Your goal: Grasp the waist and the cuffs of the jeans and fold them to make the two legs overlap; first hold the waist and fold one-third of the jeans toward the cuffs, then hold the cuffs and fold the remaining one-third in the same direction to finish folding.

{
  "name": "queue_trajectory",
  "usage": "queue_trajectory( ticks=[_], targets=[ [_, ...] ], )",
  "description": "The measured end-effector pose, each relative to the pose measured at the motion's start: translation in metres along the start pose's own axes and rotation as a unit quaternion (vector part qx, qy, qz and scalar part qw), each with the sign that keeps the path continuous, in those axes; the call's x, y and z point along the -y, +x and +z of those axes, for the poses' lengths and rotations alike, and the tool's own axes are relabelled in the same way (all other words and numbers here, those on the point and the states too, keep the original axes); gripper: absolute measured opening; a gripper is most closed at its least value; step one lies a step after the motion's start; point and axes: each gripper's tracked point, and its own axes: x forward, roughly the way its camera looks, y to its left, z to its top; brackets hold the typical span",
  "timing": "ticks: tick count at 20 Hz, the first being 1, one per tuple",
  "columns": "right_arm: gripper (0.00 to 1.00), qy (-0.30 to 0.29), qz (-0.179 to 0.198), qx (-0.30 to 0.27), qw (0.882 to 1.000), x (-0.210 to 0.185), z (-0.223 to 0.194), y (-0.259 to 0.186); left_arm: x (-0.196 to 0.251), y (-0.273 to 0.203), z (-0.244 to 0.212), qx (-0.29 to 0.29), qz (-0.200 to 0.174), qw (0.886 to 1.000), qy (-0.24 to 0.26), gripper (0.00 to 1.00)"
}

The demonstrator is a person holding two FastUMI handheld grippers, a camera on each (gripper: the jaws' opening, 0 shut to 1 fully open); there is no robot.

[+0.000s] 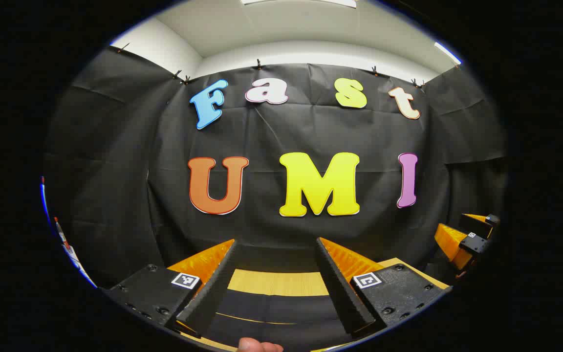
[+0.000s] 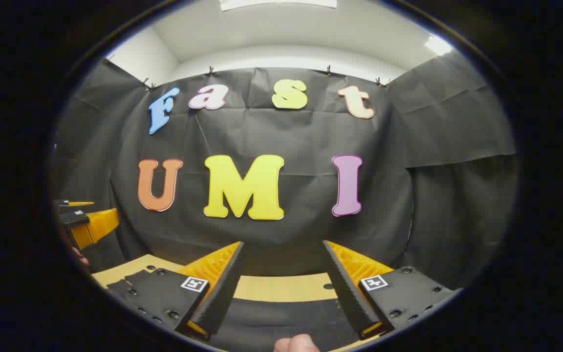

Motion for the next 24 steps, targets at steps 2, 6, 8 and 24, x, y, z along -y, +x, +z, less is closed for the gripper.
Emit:
queue_trajectory(
  ticks=[2, 6, 8, 24],
  targets=[
    [0.94, 0.000, -0.001, 0.004, 1.000, 0.002, 0.002, 0.000, 0.002, 0.000, 0.002, 0.004, -0.001, 1.000, -0.002, 0.98],
    [0.93, 0.002, -0.004, 0.004, 1.000, 0.009, 0.000, -0.003, 0.007, 0.001, -0.001, 0.000, -0.004, 1.000, -0.003, 0.98],
    [0.97, 0.006, -0.010, 0.001, 1.000, 0.017, -0.001, -0.004, 0.008, 0.003, -0.002, -0.002, -0.005, 1.000, -0.001, 0.98],
    [0.97, 0.007, -0.013, -0.016, 1.000, 0.058, -0.018, 0.004, 0.013, 0.009, -0.012, -0.018, 0.003, 1.000, -0.001, 0.98]
  ],
)
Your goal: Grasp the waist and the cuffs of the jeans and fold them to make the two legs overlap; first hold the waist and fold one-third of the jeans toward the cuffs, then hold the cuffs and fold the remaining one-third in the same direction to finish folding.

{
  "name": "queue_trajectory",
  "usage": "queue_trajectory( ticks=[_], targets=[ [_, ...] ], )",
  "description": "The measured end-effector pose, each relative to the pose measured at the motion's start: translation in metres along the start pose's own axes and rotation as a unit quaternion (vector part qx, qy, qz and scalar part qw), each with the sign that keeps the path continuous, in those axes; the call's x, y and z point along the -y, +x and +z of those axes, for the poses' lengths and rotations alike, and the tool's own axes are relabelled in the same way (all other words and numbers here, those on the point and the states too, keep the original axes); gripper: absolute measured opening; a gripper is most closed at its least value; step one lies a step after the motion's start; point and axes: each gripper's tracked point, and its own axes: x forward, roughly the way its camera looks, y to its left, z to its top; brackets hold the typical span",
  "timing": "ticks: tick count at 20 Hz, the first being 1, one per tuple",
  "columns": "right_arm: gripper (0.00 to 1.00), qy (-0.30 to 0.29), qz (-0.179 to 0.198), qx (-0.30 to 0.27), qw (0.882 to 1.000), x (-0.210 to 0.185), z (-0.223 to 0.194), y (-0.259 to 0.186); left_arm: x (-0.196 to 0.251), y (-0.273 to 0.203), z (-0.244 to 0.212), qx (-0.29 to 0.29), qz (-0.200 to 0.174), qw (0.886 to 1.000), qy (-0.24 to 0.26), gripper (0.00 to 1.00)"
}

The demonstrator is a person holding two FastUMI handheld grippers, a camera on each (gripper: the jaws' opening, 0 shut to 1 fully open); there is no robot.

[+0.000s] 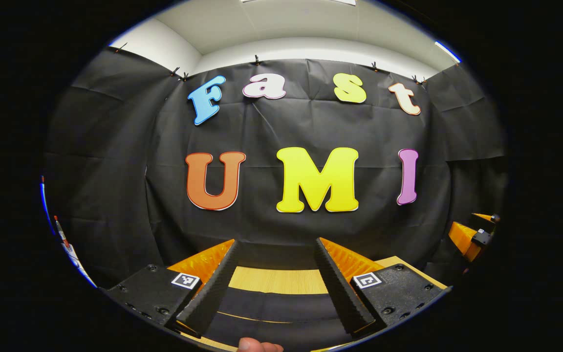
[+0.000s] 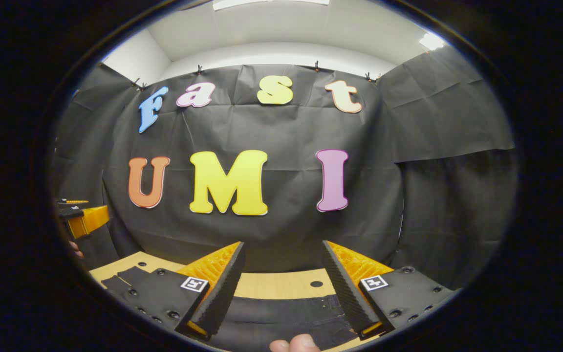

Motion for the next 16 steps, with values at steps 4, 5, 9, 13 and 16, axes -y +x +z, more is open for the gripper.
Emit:
queue_trajectory(
  ticks=[4, 5, 9, 13, 16],
  targets=[
    [0.94, 0.000, 0.004, -0.026, 1.000, 0.021, -0.023, 0.001, -0.011, -0.003, -0.017, -0.019, 0.011, 1.000, 0.005, 0.98],
    [0.94, 0.001, 0.003, -0.029, 1.000, 0.028, -0.027, 0.001, -0.019, -0.006, -0.020, -0.023, 0.022, 0.999, 0.008, 0.98],
    [0.93, 0.000, -0.009, -0.059, 0.998, 0.055, -0.050, 0.006, -0.063, -0.015, -0.036, -0.046, 0.072, 0.996, 0.005, 0.98],
    [0.93, -0.014, -0.033, -0.075, 0.997, 0.074, -0.055, 0.010, -0.129, -0.024, -0.062, -0.079, 0.132, 0.988, -0.022, 0.98],
    [0.93, -0.027, -0.047, -0.099, 0.994, 0.077, -0.063, 0.012, -0.182, -0.026, -0.083, -0.101, 0.165, 0.980, -0.038, 0.98]
  ],
)
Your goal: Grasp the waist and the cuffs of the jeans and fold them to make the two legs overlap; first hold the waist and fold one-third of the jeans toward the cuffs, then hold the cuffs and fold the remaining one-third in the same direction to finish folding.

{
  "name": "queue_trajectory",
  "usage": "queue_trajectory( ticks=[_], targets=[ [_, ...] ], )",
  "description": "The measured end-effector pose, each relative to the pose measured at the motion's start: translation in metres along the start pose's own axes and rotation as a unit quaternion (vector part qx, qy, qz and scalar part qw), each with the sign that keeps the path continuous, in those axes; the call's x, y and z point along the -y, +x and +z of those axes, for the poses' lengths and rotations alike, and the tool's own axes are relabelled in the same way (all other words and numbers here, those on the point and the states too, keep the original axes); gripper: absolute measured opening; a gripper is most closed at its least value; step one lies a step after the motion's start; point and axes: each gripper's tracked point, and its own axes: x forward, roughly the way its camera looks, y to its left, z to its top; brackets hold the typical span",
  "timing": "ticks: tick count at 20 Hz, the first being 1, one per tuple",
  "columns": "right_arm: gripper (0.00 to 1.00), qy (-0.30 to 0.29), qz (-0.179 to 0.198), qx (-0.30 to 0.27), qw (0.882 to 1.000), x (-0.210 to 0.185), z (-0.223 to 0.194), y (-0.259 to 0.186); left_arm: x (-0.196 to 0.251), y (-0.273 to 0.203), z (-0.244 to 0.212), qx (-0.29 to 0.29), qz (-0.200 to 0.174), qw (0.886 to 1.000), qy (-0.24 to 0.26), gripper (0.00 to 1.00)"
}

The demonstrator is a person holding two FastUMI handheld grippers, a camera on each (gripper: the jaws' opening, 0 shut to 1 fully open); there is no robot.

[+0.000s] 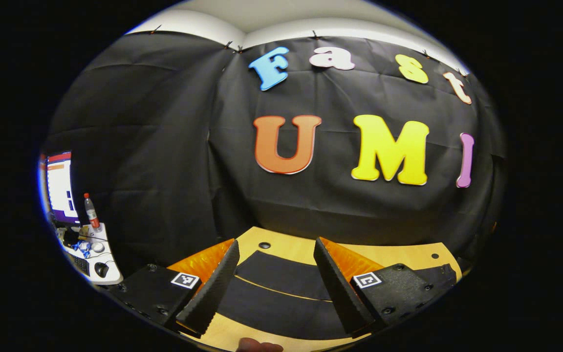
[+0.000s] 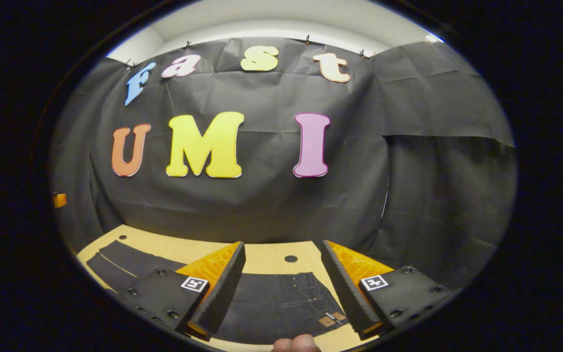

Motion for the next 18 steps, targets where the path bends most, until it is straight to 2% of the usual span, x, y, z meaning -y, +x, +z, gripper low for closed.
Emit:
queue_trajectory(
  ticks=[3, 5, 6, 7, 9, 10, 12, 13, 14, 16, 18],
  targets=[
    [0.93, -0.005, -0.021, -0.038, 0.999, 0.000, -0.013, 0.006, -0.042, 0.029, -0.025, -0.025, 0.010, 1.000, -0.009, 0.99],
    [0.97, 0.001, -0.033, -0.060, 0.998, -0.001, -0.023, 0.007, -0.062, 0.041, -0.046, -0.053, 0.007, 0.998, -0.016, 0.98],
    [0.94, 0.003, -0.042, -0.073, 0.996, 0.000, -0.029, 0.007, -0.075, 0.046, -0.060, -0.072, 0.006, 0.997, -0.027, 0.99],
    [0.97, 0.007, -0.048, -0.088, 0.995, 0.001, -0.038, 0.008, -0.084, 0.050, -0.076, -0.090, 0.007, 0.995, -0.041, 0.99],
    [0.94, 0.035, -0.062, -0.126, 0.989, 0.009, -0.061, 0.006, -0.099, 0.056, -0.107, -0.135, 0.015, 0.988, -0.079, 0.98],
    [0.97, 0.055, -0.071, -0.144, 0.985, 0.015, -0.072, 0.006, -0.106, 0.058, -0.123, -0.158, 0.024, 0.982, -0.100, 0.98],
    [0.94, 0.095, -0.089, -0.183, 0.975, 0.029, -0.100, 0.008, -0.110, 0.059, -0.158, -0.209, 0.044, 0.967, -0.139, 0.99],
    [0.97, 0.116, -0.096, -0.204, 0.967, 0.037, -0.114, 0.010, -0.113, 0.060, -0.174, -0.233, 0.051, 0.957, -0.163, 0.99],
    [0.94, 0.135, -0.101, -0.224, 0.960, 0.045, -0.128, 0.015, -0.114, 0.062, -0.190, -0.256, 0.059, 0.945, -0.193, 0.99],
    [0.97, 0.175, -0.115, -0.263, 0.942, 0.058, -0.155, 0.025, -0.118, 0.063, -0.221, -0.302, 0.074, 0.912, -0.268, 0.99],
    [0.94, 0.222, -0.141, -0.293, 0.919, 0.077, -0.179, 0.032, -0.125, 0.064, -0.247, -0.343, 0.101, 0.873, -0.332, 0.99]
  ],
)
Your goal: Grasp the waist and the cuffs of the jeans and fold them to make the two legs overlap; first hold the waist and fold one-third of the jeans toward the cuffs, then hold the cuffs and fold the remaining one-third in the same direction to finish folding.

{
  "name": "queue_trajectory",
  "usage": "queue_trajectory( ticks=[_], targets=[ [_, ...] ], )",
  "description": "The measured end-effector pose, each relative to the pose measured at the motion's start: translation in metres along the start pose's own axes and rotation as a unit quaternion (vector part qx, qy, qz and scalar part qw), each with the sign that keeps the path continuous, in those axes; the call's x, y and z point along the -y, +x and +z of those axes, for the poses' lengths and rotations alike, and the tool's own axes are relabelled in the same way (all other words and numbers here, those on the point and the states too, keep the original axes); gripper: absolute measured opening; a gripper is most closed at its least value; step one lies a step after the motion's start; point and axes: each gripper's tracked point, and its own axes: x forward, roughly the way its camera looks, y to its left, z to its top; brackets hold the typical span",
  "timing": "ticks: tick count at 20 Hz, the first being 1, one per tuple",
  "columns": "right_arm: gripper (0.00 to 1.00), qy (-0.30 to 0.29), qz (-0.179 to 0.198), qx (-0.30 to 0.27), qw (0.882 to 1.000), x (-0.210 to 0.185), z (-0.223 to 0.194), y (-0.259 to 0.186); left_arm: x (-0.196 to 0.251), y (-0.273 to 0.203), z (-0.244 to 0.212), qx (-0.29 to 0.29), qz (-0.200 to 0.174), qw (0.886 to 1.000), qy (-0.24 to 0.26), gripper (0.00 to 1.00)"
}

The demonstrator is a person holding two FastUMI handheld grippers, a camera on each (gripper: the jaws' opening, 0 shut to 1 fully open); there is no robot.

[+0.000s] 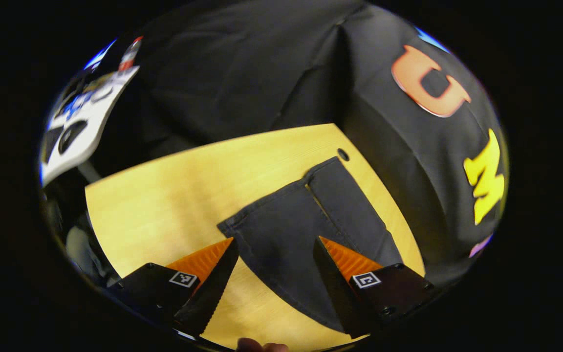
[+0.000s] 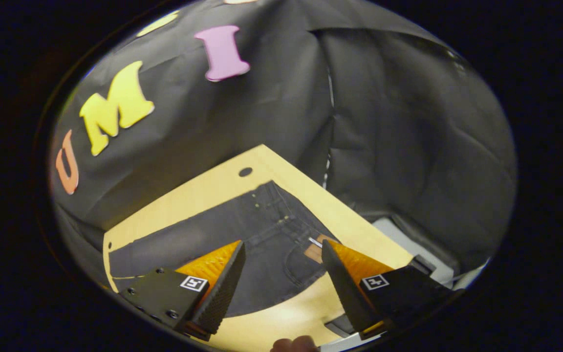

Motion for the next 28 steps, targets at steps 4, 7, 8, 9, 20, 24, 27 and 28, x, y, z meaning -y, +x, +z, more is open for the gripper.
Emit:
queue_trajectory(
  ticks=[4, 7, 8, 9, 20, 24, 27, 28],
  targets=[
    [0.99, 0.055, -0.037, -0.050, 0.997, 0.043, -0.016, 0.014, -0.023, 0.022, -0.007, -0.059, 0.047, 0.992, -0.102, 1.00],
    [0.98, 0.078, -0.045, -0.076, 0.993, 0.057, -0.025, 0.025, -0.025, 0.029, 0.008, -0.060, 0.061, 0.991, -0.100, 0.99],
    [0.98, 0.084, -0.047, -0.084, 0.992, 0.058, -0.026, 0.029, -0.023, 0.031, 0.012, -0.062, 0.064, 0.991, -0.099, 0.98],
    [0.94, 0.091, -0.047, -0.091, 0.991, 0.059, -0.028, 0.033, -0.021, 0.033, 0.012, -0.066, 0.069, 0.991, -0.098, 1.00],
    [0.98, 0.143, -0.073, -0.151, 0.975, 0.071, -0.033, 0.089, -0.019, 0.046, 0.014, -0.093, 0.115, 0.984, -0.104, 0.88],
    [0.98, 0.145, -0.105, -0.175, 0.968, 0.079, -0.047, 0.100, -0.026, 0.046, 0.013, -0.092, 0.139, 0.980, -0.113, 0.73],
    [0.98, 0.126, -0.112, -0.192, 0.967, 0.069, -0.055, 0.104, -0.029, 0.045, 0.012, -0.094, 0.148, 0.978, -0.110, 0.59],
    [0.98, 0.096, -0.124, -0.195, 0.968, 0.064, -0.056, 0.101, -0.028, 0.045, 0.011, -0.097, 0.150, 0.978, -0.106, 0.65]
  ],
)
